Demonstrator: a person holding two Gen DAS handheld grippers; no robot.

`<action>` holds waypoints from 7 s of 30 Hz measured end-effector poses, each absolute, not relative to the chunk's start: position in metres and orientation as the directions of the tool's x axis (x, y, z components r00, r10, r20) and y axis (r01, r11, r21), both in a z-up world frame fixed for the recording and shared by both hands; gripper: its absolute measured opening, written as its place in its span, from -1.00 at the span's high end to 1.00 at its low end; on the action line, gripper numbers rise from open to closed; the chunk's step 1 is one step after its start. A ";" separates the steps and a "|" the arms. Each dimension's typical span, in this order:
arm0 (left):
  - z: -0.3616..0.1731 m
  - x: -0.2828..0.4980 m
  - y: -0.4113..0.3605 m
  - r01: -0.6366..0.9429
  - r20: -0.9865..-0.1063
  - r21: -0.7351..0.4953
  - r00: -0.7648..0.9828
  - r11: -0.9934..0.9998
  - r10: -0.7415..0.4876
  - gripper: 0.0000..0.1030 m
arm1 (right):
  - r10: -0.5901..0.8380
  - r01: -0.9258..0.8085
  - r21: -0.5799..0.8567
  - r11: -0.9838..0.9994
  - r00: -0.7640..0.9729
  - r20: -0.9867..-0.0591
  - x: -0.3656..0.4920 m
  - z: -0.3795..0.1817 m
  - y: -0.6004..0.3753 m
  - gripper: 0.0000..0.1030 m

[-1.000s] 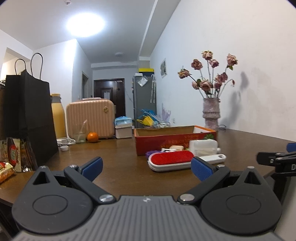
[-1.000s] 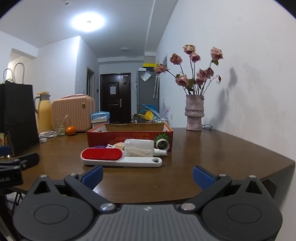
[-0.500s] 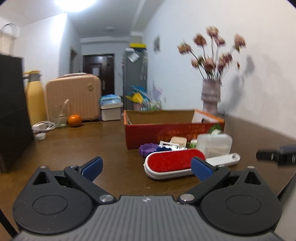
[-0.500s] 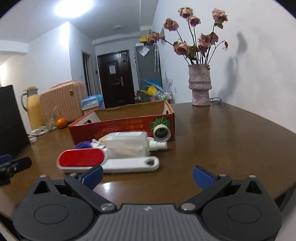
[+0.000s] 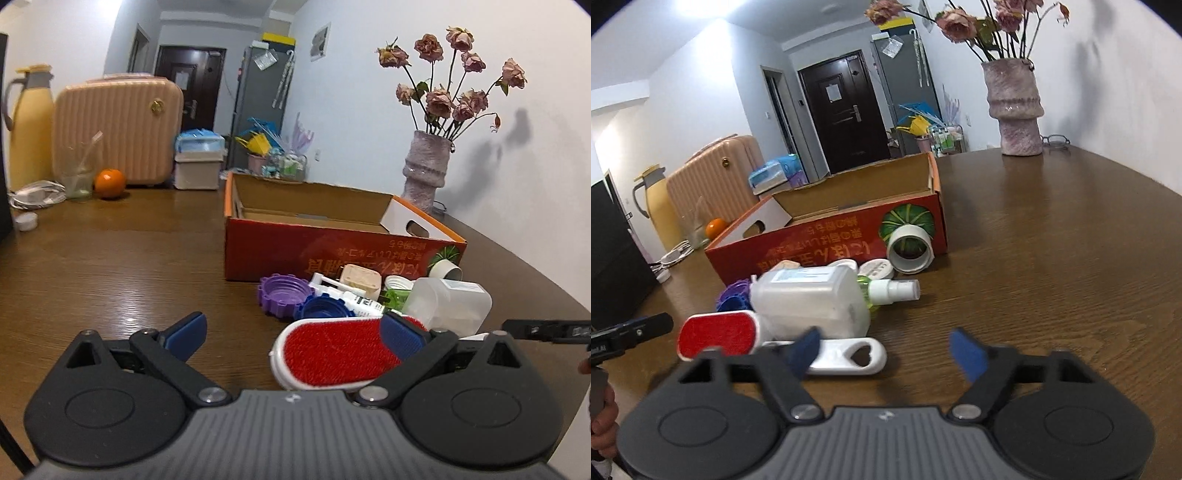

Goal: Organize rigid objects
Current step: 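Move the left tool to the red lint roller and close on it, then lift the lint roller with the left tool and drop it into the box, then grasp the purple cap with the left tool while the right tool grasps the blue cap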

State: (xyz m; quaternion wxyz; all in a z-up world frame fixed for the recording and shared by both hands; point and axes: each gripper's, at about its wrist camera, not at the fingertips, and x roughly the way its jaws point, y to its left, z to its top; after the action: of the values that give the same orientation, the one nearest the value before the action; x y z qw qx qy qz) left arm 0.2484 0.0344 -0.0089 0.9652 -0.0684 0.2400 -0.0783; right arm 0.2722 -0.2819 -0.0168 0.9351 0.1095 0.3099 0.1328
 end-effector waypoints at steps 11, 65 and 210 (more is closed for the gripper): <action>-0.024 0.269 0.034 0.145 -0.524 -0.268 0.808 0.952 -0.270 -0.14 | 0.323 -0.213 0.249 0.945 0.735 -0.596 0.289 -0.032 -0.274 0.31; 0.030 0.448 0.045 0.014 -0.611 -0.245 0.774 0.969 -0.166 0.17 | 0.416 -0.239 0.359 0.902 0.702 -0.578 0.481 0.029 -0.253 0.71; 0.015 0.234 0.041 0.228 -0.450 -0.005 0.869 0.974 -0.206 -0.07 | 0.319 -0.316 0.085 0.945 0.831 -0.455 0.193 0.010 -0.173 0.00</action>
State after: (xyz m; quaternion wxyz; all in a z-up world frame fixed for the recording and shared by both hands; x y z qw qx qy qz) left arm 0.2344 0.0408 0.0151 0.9663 0.0242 0.2302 -0.1124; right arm 0.1929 -0.1728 0.0095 0.9569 0.0030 0.2383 0.1658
